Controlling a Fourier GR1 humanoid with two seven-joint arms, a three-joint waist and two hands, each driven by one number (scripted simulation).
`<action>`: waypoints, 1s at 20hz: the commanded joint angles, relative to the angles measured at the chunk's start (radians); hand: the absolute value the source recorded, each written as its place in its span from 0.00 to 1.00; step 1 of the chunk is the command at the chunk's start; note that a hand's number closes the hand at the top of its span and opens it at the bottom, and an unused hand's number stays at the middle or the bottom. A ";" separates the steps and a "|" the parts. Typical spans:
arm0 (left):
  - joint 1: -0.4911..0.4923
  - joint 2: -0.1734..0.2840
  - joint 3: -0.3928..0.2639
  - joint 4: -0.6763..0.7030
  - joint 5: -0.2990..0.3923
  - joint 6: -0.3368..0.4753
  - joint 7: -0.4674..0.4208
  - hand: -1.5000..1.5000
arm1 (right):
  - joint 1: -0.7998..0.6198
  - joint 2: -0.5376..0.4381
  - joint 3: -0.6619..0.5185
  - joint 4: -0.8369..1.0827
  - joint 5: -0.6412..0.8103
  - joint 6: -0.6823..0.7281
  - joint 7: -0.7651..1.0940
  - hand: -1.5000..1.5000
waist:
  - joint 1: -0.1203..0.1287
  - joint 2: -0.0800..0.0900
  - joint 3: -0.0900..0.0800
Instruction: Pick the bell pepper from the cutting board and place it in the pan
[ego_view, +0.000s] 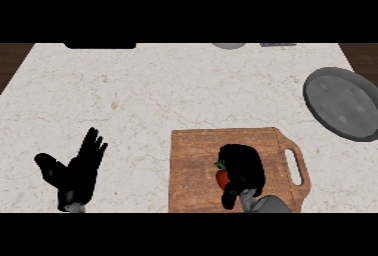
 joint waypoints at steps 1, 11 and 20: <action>0.054 -0.035 -0.036 -0.002 -0.036 0.006 -0.024 0.50 | 0.002 -0.008 -0.007 -0.026 0.033 0.038 -0.002 1.00 | -0.001 0.006 0.002; 0.042 0.002 0.021 -0.005 -0.007 -0.008 -0.018 0.50 | 0.267 -0.514 0.066 -0.316 -0.096 0.004 -0.631 1.00 | -0.029 -0.001 0.002; 0.048 -0.006 0.032 -0.008 -0.006 0.006 -0.012 0.50 | 0.426 -0.594 -0.247 -0.629 -0.201 -0.338 -0.747 1.00 | -0.049 -0.003 0.003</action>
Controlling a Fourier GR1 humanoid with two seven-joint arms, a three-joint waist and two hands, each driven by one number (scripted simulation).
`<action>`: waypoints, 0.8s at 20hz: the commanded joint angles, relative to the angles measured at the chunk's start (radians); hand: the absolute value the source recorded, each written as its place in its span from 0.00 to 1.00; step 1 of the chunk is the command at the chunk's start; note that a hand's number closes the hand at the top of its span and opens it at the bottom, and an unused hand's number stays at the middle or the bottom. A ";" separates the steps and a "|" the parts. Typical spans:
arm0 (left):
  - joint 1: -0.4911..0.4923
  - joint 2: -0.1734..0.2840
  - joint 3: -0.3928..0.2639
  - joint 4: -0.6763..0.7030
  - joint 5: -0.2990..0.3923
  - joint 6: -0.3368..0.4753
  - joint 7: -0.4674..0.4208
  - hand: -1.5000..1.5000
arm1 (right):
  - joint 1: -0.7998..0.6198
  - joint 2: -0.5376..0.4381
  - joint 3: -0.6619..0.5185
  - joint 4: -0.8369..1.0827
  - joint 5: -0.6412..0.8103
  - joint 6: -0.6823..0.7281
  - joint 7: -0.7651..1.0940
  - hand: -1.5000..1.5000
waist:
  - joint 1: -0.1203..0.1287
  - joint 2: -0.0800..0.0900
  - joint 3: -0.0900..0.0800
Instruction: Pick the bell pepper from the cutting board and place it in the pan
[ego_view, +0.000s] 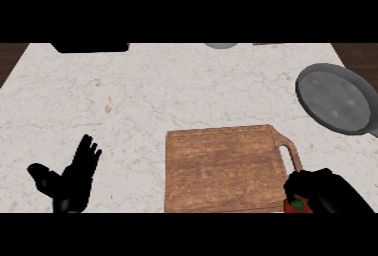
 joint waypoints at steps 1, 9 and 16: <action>0.021 -0.036 -0.021 0.037 -0.020 0.015 -0.037 0.50 | 0.100 -0.025 -0.147 -0.162 -0.085 -0.121 -0.040 1.00 | -0.010 0.002 -0.003; -0.089 -0.051 -0.040 0.069 -0.053 0.041 0.012 0.50 | 0.072 -0.039 -0.459 -0.198 -0.407 0.048 0.006 1.00 | 0.029 0.011 -0.003; -0.018 -0.061 -0.046 0.056 -0.038 -0.003 -0.033 0.50 | -0.135 -0.007 -0.555 0.026 -0.540 0.132 0.001 1.00 | 0.041 0.011 -0.003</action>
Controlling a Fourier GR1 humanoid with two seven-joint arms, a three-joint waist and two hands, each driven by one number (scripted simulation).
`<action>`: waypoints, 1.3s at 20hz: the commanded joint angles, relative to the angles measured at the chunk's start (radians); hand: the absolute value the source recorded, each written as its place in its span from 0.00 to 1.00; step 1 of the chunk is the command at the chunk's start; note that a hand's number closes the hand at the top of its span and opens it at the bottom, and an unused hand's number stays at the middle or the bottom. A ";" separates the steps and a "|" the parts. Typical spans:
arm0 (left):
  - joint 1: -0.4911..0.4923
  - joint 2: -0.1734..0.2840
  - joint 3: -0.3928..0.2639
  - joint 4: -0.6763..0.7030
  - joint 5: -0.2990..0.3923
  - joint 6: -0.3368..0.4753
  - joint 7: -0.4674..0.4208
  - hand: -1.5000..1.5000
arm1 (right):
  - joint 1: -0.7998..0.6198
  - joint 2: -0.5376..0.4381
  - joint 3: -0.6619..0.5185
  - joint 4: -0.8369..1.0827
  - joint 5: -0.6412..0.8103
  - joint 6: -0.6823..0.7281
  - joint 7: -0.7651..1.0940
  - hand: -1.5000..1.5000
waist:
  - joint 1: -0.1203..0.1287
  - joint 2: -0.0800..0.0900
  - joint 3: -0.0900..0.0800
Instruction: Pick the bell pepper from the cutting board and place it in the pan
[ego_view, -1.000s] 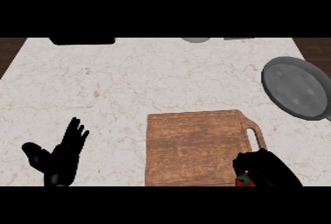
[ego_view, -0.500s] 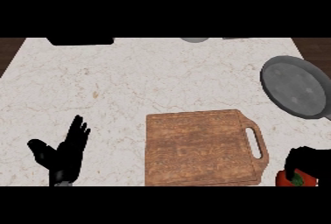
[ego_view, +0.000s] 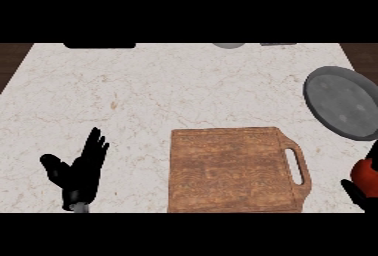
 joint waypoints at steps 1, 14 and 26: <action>0.000 0.026 0.007 -0.039 0.009 -0.014 0.060 0.50 | -0.134 0.012 -0.053 0.195 -0.056 0.036 -0.054 1.00 | 0.009 0.003 -0.001; -0.046 -0.025 -0.026 0.015 -0.027 0.008 0.036 0.50 | -0.624 0.050 -0.063 1.099 0.185 -0.250 -0.375 1.00 | 0.041 0.013 0.001; -0.051 -0.002 -0.035 0.020 -0.020 -0.048 0.024 0.50 | -0.918 -0.043 -0.055 1.657 0.305 -0.247 -0.402 0.00 | 0.106 0.037 0.004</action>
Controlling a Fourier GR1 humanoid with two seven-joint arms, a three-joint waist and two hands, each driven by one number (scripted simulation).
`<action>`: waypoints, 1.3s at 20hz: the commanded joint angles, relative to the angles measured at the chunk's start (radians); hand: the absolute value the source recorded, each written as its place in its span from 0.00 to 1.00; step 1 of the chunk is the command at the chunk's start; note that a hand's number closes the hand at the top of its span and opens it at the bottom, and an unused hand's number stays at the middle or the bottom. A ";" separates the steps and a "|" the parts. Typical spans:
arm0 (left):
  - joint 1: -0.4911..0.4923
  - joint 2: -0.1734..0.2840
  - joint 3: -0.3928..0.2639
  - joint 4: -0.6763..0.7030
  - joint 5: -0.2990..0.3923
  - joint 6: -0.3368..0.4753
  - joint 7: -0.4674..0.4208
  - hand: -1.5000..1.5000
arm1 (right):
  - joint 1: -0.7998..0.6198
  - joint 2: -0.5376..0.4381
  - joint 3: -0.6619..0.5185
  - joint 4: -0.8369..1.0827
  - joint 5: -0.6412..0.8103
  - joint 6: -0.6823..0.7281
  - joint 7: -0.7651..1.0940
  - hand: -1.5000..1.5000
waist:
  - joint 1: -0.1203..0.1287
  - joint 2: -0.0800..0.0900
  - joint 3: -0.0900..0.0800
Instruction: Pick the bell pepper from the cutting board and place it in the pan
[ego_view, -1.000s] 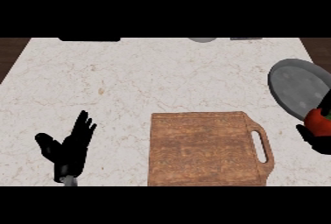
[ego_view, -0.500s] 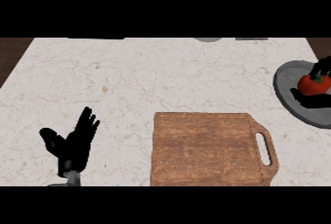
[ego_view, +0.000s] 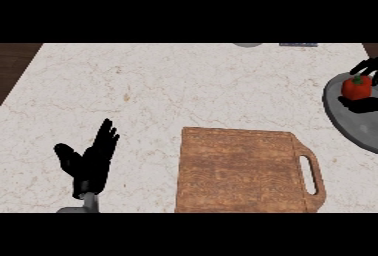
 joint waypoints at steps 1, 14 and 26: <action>0.021 -0.002 -0.013 0.009 -0.001 -0.015 -0.006 0.50 | -0.055 -0.035 0.025 0.169 0.051 0.050 -0.024 0.00 | 0.018 0.010 0.000; 0.008 0.012 0.006 -0.011 0.014 -0.015 0.029 0.50 | -0.199 0.019 -0.240 0.322 -0.246 0.301 -0.255 0.00 | 0.004 0.007 0.003; 0.029 0.016 0.038 -0.011 0.020 -0.007 -0.011 0.50 | -0.113 -0.204 -0.366 0.433 -0.388 0.878 -0.336 0.00 | -0.032 0.001 0.003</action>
